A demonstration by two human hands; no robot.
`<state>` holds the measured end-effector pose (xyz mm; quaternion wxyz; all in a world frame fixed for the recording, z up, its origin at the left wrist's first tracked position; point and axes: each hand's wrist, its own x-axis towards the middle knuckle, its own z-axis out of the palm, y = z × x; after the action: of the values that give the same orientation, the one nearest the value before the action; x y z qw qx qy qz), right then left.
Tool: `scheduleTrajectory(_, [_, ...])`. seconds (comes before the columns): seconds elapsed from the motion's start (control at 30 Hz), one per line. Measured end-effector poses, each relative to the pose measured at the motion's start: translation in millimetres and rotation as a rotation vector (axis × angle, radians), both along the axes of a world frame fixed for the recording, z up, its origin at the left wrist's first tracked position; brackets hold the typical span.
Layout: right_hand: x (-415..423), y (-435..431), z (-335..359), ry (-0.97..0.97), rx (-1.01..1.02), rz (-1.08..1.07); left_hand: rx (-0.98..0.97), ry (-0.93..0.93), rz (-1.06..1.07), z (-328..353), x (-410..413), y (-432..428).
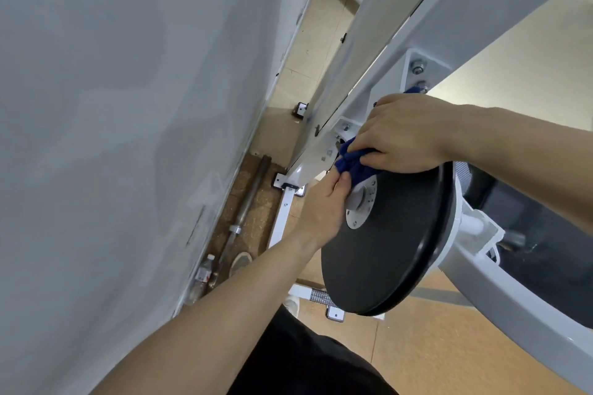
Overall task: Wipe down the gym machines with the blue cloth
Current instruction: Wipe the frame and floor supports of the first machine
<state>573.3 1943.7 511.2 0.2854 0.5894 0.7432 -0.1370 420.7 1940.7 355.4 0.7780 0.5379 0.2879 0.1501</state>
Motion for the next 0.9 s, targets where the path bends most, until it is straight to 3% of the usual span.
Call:
scheduleTrajectory(0.13, [4.5,4.3,7.3,-0.052,-0.047,0.000,-0.050,0.027,0.082,11.4,6.9,-6.3])
scheduleTrajectory(0.23, [20.6,8.5,17.1,-0.045,-0.058,-0.118,0.021,0.017,0.131,20.4,6.6,-12.2])
scheduleTrajectory(0.37, [-15.8,4.7,0.8,-0.154,-0.110,0.036,0.144,0.165,0.098,-15.6,-23.2,-22.7])
scheduleTrajectory(0.57, [-61.5,6.8,-42.9,-0.272,-0.375,0.104,-0.165,0.226,0.102,-38.6,-30.1,-29.5])
scheduleTrajectory(0.8, [-9.7,13.6,13.8,-0.151,-0.256,-0.011,0.198,0.072,0.076,1.8,-22.4,-31.1])
scheduleTrajectory(0.9, [-2.9,4.2,11.2,-0.143,-0.133,0.096,0.317,0.061,0.074,-2.6,-30.5,-35.2])
